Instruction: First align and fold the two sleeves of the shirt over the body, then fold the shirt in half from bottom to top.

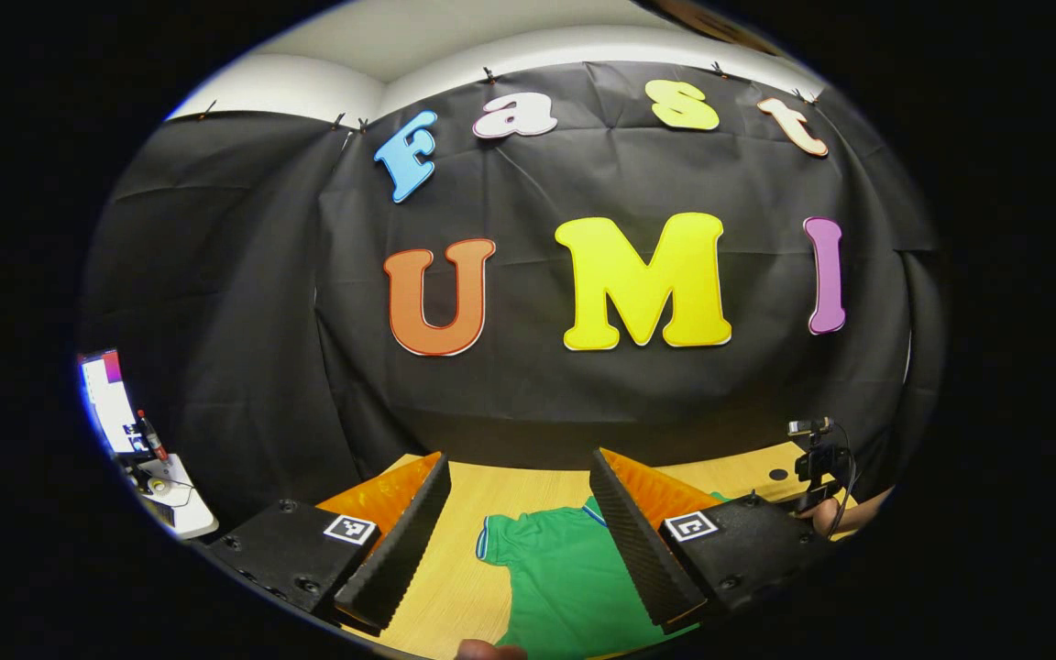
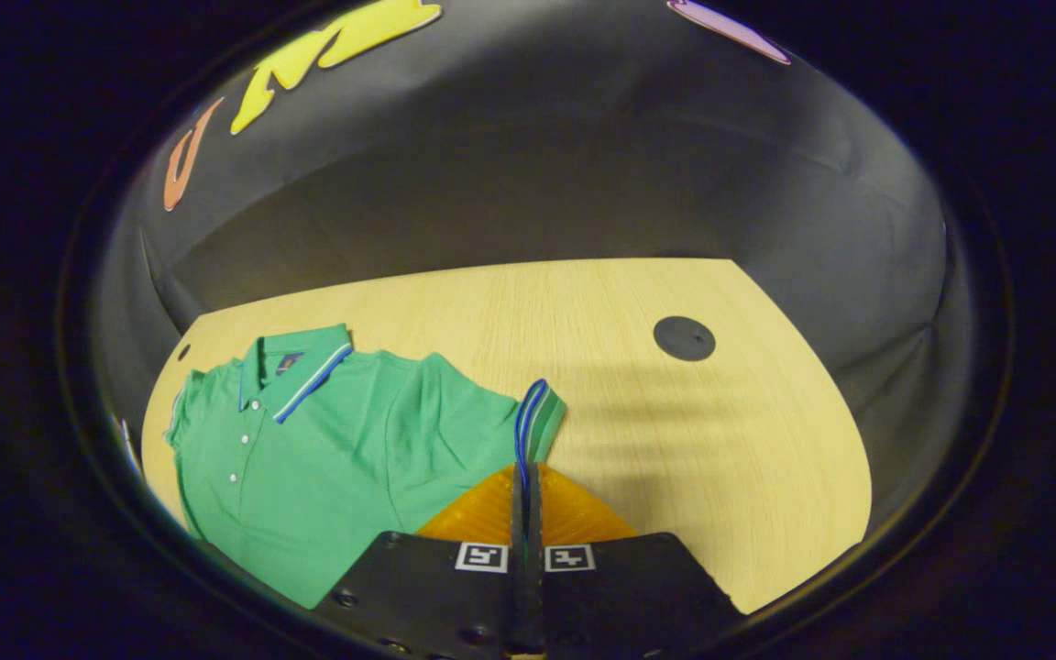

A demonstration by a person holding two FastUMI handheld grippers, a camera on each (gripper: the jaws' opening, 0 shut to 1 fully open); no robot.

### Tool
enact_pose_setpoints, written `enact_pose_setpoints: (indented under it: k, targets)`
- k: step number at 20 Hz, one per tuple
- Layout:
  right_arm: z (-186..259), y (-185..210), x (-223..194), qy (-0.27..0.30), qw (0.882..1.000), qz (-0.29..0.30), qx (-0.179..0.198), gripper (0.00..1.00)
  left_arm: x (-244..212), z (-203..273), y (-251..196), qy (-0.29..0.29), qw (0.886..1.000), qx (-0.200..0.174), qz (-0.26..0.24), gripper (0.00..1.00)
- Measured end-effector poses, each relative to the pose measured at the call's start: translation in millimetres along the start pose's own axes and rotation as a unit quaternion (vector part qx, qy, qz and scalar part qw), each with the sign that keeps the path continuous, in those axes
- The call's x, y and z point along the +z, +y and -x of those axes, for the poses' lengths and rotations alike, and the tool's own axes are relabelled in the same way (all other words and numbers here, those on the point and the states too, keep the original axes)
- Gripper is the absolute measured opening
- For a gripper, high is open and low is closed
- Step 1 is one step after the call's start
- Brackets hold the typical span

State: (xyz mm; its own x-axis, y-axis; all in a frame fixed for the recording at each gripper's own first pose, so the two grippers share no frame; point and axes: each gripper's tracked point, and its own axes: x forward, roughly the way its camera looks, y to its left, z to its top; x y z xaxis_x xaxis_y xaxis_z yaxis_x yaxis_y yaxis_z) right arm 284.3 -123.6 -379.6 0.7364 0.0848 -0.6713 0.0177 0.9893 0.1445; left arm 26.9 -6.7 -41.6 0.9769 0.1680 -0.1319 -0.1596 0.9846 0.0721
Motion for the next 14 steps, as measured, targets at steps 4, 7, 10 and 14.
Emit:
enact_pose_setpoints:
  k: [4, 7, 10, 14]
  targets:
    - [22.0, 21.0, 21.7, -0.019, 1.000, -0.008, 0.006, 0.00, -3.1, -0.7, 10.9, 0.003, 1.000, 0.010, 0.013, 0.98]
    - [38.3, 53.7, 39.6, -0.027, 1.000, -0.004, 0.015, 0.02, -7.1, 3.7, 19.0, 0.001, 0.999, 0.016, 0.031, 0.98]
    - [51.7, 103.6, 55.7, -0.039, 0.998, 0.013, 0.036, 0.00, -11.9, 5.4, 32.8, 0.003, 0.999, 0.025, 0.040, 0.98]
    - [50.9, 170.5, 59.7, -0.041, 0.997, 0.027, 0.056, 0.00, -16.9, 12.7, 59.4, 0.001, 0.998, 0.043, 0.047, 0.98]
